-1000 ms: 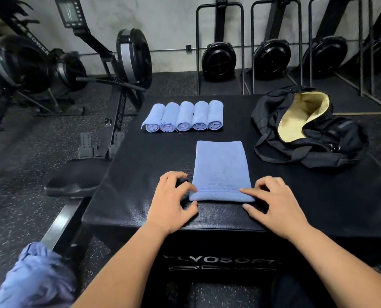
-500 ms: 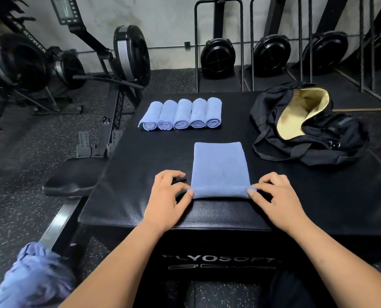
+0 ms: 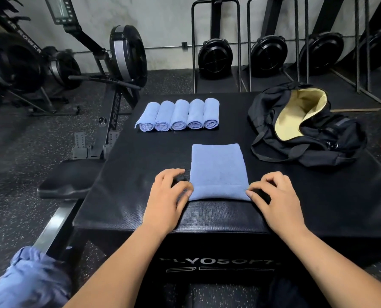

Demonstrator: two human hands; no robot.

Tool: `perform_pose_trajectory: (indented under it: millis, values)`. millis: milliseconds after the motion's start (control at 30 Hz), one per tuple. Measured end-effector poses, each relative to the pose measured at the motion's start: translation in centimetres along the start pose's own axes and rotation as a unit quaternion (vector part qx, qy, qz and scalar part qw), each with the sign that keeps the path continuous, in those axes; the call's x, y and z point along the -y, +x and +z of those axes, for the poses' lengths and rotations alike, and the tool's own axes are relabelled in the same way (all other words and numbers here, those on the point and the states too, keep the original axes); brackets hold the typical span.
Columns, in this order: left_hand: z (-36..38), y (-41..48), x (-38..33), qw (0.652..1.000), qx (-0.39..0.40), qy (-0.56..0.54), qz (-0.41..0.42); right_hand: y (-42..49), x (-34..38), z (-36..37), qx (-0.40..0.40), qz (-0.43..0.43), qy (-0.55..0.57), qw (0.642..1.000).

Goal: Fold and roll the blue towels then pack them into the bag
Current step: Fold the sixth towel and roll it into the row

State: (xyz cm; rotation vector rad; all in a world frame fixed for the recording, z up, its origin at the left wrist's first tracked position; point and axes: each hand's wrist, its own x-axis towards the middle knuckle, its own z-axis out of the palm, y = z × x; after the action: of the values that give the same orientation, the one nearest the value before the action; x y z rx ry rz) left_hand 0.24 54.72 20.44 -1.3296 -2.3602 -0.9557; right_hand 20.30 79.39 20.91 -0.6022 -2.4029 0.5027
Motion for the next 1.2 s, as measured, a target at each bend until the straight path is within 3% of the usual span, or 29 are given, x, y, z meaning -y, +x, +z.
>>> perform_pose_trajectory:
  millis: [167,300,600,867,1100,1200]
  values:
    - [0.2,-0.3,0.0,0.999,0.01,0.031,-0.008,-0.2,-0.3,0.5,-0.027,-0.04,-0.04,0.998]
    - [0.1,-0.2,0.3,0.998,0.049,0.028,-0.032,-0.1,-0.4,0.6,0.026,-0.032,-0.07,0.997]
    - [0.0,-0.1,1.0,0.992,0.051,-0.077,-0.091,0.6,-1.2,0.8,0.049,0.024,0.01,0.998]
    - [0.0,0.2,0.6,0.987,0.049,-0.085,-0.125,0.7,-1.0,0.5,0.044,0.044,0.044,0.997]
    - [-0.5,0.0,-0.1,0.998,0.008,-0.057,-0.039,0.3,0.1,-0.2,0.024,0.019,0.039,0.999]
    - [-0.3,-0.1,0.0,0.998,-0.004,-0.045,-0.043,0.2,0.0,0.1,0.004,-0.012,0.019,1.0]
